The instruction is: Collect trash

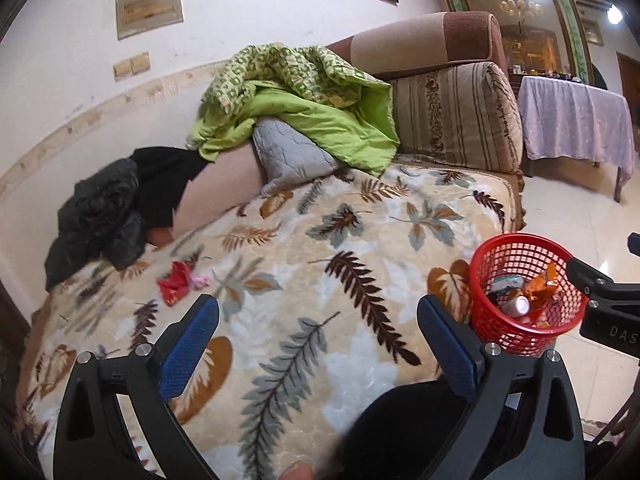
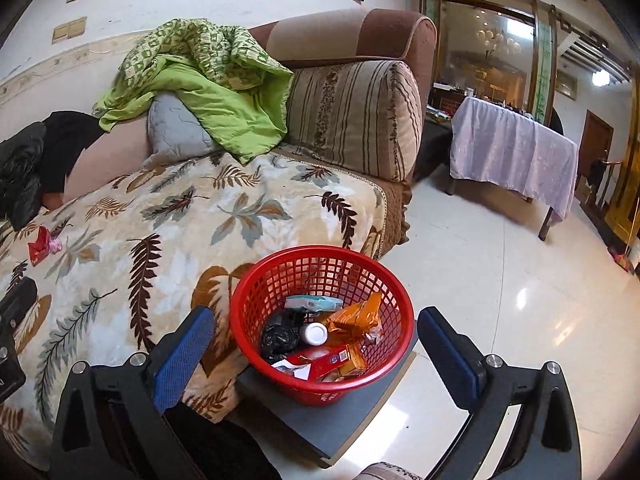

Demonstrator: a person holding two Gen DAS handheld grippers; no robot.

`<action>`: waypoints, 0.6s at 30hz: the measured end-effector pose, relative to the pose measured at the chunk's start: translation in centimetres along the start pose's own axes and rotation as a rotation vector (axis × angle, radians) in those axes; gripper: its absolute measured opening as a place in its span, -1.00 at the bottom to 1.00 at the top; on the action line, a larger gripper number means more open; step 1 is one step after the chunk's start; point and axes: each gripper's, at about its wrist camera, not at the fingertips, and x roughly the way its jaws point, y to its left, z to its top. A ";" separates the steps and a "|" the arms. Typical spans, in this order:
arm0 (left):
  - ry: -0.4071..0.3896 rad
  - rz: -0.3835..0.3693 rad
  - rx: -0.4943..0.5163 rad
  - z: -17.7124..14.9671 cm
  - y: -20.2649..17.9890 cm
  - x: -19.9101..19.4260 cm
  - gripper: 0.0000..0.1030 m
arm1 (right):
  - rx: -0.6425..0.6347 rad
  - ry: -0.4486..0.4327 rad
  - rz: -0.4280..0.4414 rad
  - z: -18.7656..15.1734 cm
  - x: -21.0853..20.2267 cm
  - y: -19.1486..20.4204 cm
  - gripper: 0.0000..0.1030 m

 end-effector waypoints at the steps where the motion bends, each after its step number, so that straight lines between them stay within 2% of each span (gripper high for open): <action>1: -0.001 0.025 0.002 0.0 -0.1 0.0 0.92 | 0.002 0.004 0.000 0.0 0.1 -0.1 1.00; 5: 0.036 0.034 0.018 -0.1 -0.4 0.5 0.92 | 0.008 0.013 0.001 -0.1 0.2 -0.2 1.00; 18: 0.052 -0.003 -0.001 -0.4 -0.5 0.7 0.92 | 0.009 0.020 0.005 -0.2 0.5 -0.2 1.00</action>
